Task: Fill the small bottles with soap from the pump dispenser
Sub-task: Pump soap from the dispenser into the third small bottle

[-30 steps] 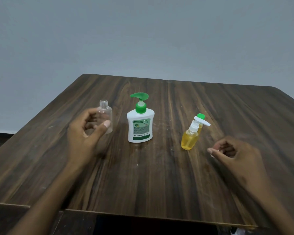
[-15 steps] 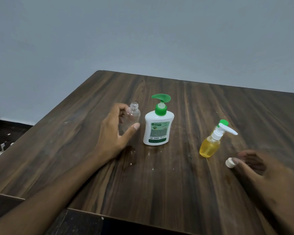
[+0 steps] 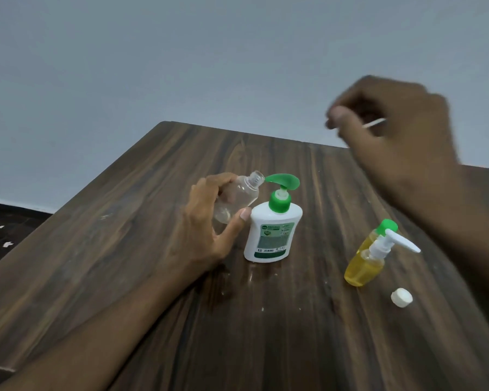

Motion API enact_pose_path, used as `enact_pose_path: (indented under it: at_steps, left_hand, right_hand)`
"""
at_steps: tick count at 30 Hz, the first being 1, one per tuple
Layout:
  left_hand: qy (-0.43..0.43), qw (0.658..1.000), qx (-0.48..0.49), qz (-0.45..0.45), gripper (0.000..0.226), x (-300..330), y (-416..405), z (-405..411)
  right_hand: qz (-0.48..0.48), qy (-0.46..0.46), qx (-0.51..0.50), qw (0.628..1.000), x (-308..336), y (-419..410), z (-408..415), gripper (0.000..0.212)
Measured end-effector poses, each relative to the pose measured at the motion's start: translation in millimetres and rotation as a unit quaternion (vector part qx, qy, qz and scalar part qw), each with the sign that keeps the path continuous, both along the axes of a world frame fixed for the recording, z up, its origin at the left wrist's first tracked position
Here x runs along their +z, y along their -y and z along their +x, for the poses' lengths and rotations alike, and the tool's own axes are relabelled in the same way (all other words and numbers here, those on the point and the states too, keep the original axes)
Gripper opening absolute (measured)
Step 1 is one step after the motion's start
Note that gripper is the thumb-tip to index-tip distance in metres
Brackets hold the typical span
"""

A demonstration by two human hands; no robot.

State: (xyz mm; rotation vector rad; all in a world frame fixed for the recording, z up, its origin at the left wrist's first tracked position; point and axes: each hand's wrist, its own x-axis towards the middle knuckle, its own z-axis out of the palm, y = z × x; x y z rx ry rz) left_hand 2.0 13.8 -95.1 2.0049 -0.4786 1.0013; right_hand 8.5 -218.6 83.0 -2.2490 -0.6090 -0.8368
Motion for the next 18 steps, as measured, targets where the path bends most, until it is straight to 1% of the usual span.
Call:
enact_pose_path:
  at_steps: [1,3,6,9,14,18]
  left_hand:
    - [0.011,1.000,-0.002,-0.005,0.041,-0.5,0.2,0.6]
    - [0.026,1.000,-0.006,-0.005,0.040,2.9,-0.1,1.7]
    - [0.035,0.999,-0.007,-0.008,0.038,2.1,-6.5,4.0]
    - [0.034,0.999,-0.001,-0.018,0.037,2.4,-10.4,3.3]
    - [0.024,1.000,0.002,0.015,0.040,7.4,-11.0,2.2]
    - [0.016,1.000,0.004,0.026,0.044,6.8,-12.3,3.6]
  right_hand:
    - [-0.025,-0.017,0.000,1.000,-2.5,-19.0,10.1,0.017]
    - [-0.039,-0.067,0.010,0.997,-15.1,-42.6,34.9,0.020]
    - [-0.024,-0.126,-0.003,0.992,-33.8,-57.0,57.6,0.024]
    - [0.016,-0.174,-0.003,0.985,-43.6,-64.6,66.5,0.027]
    - [0.026,-0.220,-0.020,0.975,-48.6,-67.4,73.8,0.032]
    - [0.004,-0.218,-0.036,0.975,-50.1,-69.3,74.4,0.030]
